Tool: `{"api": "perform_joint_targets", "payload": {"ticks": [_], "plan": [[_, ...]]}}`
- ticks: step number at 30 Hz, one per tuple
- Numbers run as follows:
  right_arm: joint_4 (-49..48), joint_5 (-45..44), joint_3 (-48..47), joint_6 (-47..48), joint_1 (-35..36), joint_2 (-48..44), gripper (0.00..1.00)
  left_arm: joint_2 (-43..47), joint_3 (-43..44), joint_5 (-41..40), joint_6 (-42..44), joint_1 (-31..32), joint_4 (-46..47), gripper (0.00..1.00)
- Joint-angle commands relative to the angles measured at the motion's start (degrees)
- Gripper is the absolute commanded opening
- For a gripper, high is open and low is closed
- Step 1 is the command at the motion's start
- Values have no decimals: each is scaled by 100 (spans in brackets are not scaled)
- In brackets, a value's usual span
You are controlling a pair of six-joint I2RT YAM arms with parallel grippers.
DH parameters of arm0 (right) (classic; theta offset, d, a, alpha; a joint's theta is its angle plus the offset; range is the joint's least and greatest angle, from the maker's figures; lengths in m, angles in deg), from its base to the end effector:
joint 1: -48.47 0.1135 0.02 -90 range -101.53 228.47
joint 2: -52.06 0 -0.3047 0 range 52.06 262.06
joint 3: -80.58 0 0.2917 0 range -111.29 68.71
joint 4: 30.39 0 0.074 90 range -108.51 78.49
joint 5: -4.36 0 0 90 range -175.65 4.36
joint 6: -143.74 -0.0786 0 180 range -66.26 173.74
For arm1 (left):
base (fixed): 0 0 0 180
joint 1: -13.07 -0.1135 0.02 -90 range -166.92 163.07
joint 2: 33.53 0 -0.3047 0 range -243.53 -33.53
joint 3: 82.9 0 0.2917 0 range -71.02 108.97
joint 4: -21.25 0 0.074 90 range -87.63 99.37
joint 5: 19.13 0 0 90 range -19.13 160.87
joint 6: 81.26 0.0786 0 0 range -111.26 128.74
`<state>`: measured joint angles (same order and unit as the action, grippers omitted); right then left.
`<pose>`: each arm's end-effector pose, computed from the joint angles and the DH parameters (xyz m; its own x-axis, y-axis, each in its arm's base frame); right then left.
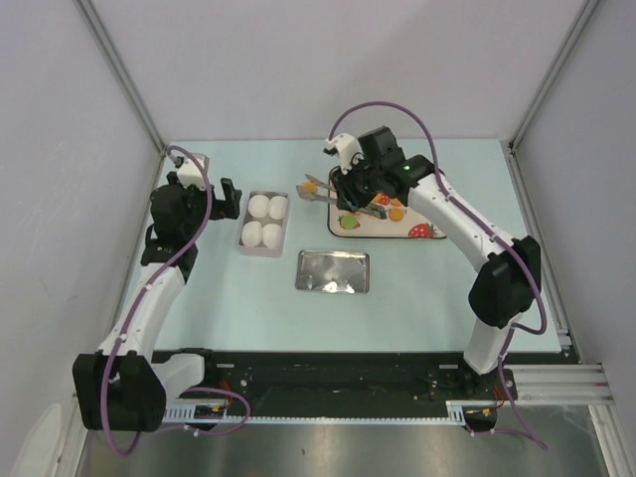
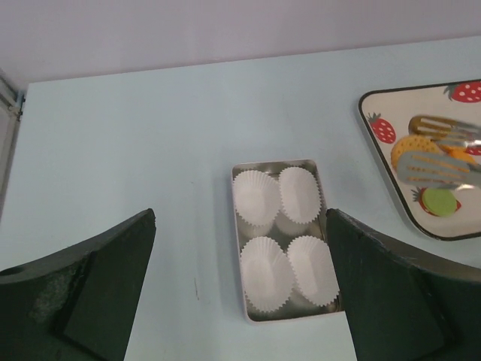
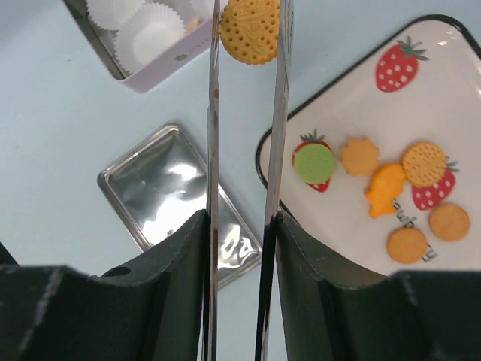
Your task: Pack the cookies
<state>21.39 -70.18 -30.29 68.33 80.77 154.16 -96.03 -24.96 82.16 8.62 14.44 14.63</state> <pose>0.3959 0.2751 0.3538 -0.3867 -0.5317 -0.7535 -0.8031 0.5958 -0.0082 0.3178 -0.0230 0.3313 -0.1943 0.0026 -0.9809 0.2150 0.9758 -0.0400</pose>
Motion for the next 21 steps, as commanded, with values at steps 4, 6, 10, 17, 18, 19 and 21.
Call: {"api": "perform_joint_targets", "payload": {"ticks": [4, 6, 10, 17, 18, 19, 21], "plan": [[-536, 141, -418, -97, 505, 336, 36, -218, 78, -602, -41, 4, 415, 100], [-554, 141, -471, -97, 629, 459, 36, -324, 122, -602, -6, 4, 380, 100], [-545, 150, -585, -97, 831, 626, 36, -622, 184, -681, -6, -5, 309, 100], [-580, 141, -673, -132, 1033, 767, 36, -974, 227, -839, 232, -14, 178, 100], [-580, 132, -699, -141, 1077, 784, 36, -1027, 262, -874, 249, -14, 151, 100], [-571, 115, -708, -141, 1103, 828, 36, -1088, 280, -987, 267, -14, 134, 100], [-571, 97, -708, -149, 1139, 864, 36, -1247, 324, -1041, 284, -40, 46, 99]]}}
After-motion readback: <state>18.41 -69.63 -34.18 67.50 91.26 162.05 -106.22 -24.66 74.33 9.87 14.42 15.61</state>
